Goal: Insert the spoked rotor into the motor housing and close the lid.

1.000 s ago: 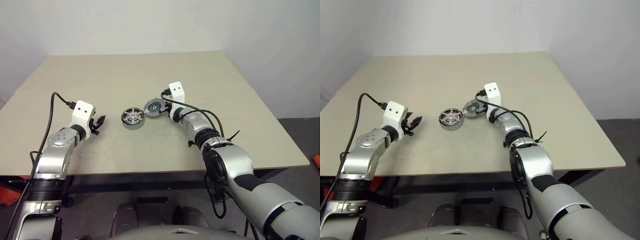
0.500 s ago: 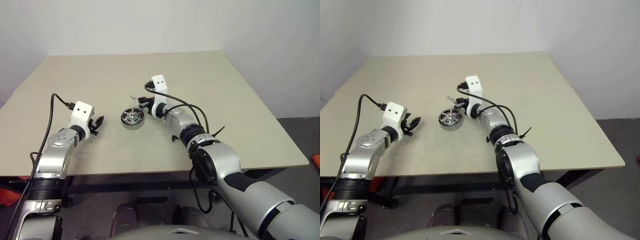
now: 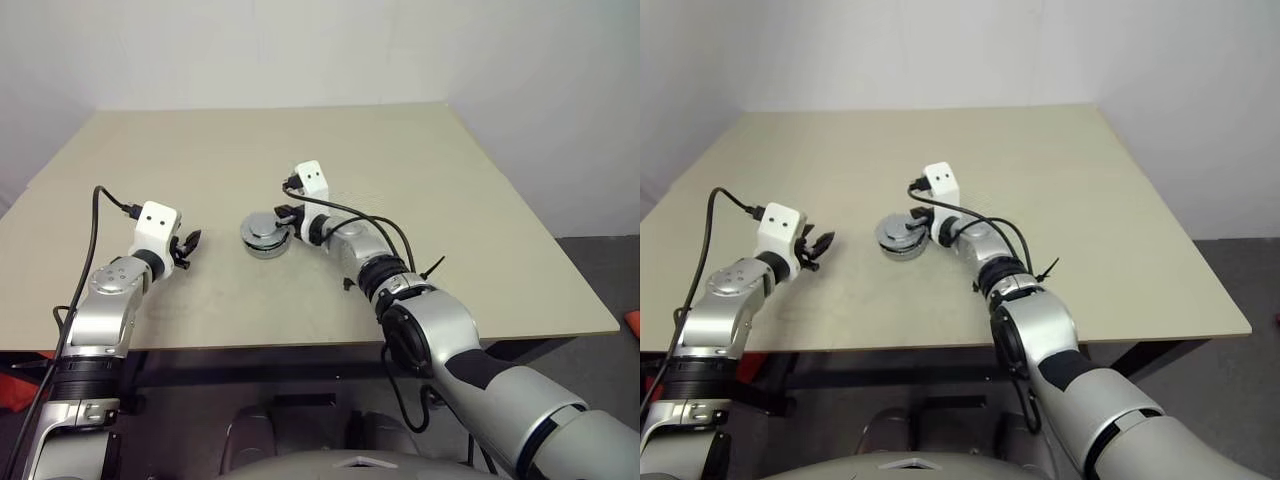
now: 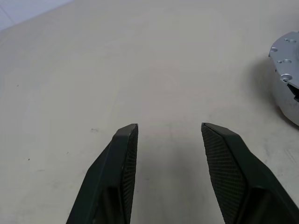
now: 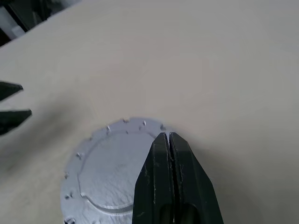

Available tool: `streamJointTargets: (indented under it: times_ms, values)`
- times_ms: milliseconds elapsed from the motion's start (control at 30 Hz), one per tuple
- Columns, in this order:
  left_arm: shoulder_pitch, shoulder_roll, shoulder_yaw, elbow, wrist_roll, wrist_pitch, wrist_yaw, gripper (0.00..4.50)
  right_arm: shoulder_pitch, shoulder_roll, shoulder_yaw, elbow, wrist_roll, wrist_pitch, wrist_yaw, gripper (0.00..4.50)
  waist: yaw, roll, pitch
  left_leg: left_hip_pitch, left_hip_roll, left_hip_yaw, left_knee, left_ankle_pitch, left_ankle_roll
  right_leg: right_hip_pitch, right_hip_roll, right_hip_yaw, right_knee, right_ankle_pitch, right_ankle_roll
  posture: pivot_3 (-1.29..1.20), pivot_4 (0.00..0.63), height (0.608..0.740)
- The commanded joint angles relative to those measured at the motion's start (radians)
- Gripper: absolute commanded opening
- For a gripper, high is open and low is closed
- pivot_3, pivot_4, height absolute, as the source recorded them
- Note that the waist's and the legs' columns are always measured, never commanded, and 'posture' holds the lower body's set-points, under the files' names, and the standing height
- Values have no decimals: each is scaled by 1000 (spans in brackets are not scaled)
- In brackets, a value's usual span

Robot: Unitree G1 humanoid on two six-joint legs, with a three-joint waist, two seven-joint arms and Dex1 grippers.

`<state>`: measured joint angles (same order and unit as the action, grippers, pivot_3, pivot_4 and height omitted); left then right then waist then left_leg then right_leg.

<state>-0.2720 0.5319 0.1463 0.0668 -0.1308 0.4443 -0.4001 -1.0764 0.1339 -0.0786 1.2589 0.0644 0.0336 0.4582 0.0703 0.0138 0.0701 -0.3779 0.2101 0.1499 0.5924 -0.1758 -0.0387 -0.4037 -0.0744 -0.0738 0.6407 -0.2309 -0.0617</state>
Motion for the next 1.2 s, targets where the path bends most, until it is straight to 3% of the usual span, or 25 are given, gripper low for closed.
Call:
streamJointTargets:
  times_ms: [33, 233, 300, 367, 533, 700, 1200]
  values:
    - [-12, 19, 22, -17, 9, -22, 8, 2273, 9, 19, -15, -35, 19, -11, 4, 22, 0, 0, 0, 0, 0, 0, 0, 0, 0, 0, 0, 0, 0, 0, 0, 0, 0, 740]
    - [-26, 11, 10, -2, 17, -28, 12, 2273, -3, 14, -29, -84, 55, -27, 101, 22, -1, 0, 0, 0, 0, 0, 0, 0, 0, 0, 0, 0, 0, 0, 0, 0, 0, 740]
    - [-32, 8, 5, 2, 18, -31, 12, 2273, -1, 16, -20, -102, 51, -43, 123, 410, 0, 0, 0, 0, 3, 0, 0, 0, 0, 0, 0, 0, 0, 0, 0, 0, 0, 740]
    - [-34, 5, 2, 6, 19, -34, 10, 2273, 5, 21, -14, -120, 52, -53, 152, 912, 0, 0, 0, 0, 3, 0, 0, 0, 0, 0, 0, 0, 0, 0, 0, 0, 0, 740]
    - [-35, 3, 0, 12, 23, -38, 4, 2273, 31, 41, 2, -150, 64, -53, 240, 2649, 0, 0, 0, 0, 3, 0, 0, 0, 0, 0, 0, 0, 0, 0, 0, 0, 0, 740]
    - [-34, -2, -9, -2, 23, -27, -3, 2273, 45, 44, 42, -98, 17, -85, 192, 4383, 0, 0, 0, 0, 3, 0, 0, 0, 0, 0, 0, 0, 0, 0, 0, 0, 0, 740]
    - [-17, -7, -13, -28, 17, -2, -5, 2273, 66, 47, 55, -17, -19, -119, 126, 4445, -1, 0, 0, 0, 3, 0, 0, 0, 0, 0, 0, 0, 0, 0, 0, 0, 0, 740]
